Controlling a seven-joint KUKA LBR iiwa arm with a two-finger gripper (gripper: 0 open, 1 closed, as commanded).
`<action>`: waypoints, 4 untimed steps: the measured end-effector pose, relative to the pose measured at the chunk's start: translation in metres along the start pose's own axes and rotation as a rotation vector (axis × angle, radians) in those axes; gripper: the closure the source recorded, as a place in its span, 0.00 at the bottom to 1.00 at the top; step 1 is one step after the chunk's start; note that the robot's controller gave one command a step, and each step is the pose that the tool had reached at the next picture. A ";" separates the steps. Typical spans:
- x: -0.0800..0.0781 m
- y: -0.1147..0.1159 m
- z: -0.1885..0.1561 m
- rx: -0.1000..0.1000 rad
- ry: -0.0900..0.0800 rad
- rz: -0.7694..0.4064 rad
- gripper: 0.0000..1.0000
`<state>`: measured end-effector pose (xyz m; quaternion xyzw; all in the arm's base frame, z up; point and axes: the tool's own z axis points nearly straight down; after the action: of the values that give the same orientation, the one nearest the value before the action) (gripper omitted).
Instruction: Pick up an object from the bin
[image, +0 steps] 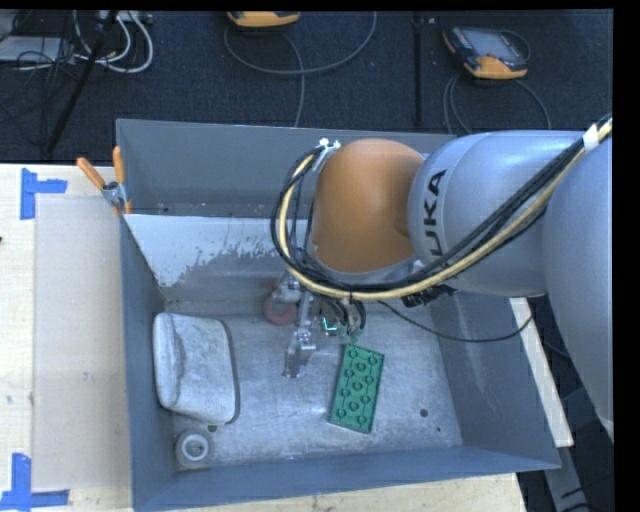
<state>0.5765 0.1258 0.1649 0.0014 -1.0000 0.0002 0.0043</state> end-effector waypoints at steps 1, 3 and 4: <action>0.051 -0.081 0.060 0.003 0.004 0.043 0.00; 0.038 -0.168 0.089 -0.009 -0.005 0.166 1.00; 0.061 -0.126 -0.020 -0.004 -0.012 0.359 1.00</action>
Offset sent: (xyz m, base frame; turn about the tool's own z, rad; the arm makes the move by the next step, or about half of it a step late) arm -0.0473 -0.0758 -0.0547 0.0356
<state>0.5159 -0.0003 0.1855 -0.1772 -0.9842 -0.0011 -0.0020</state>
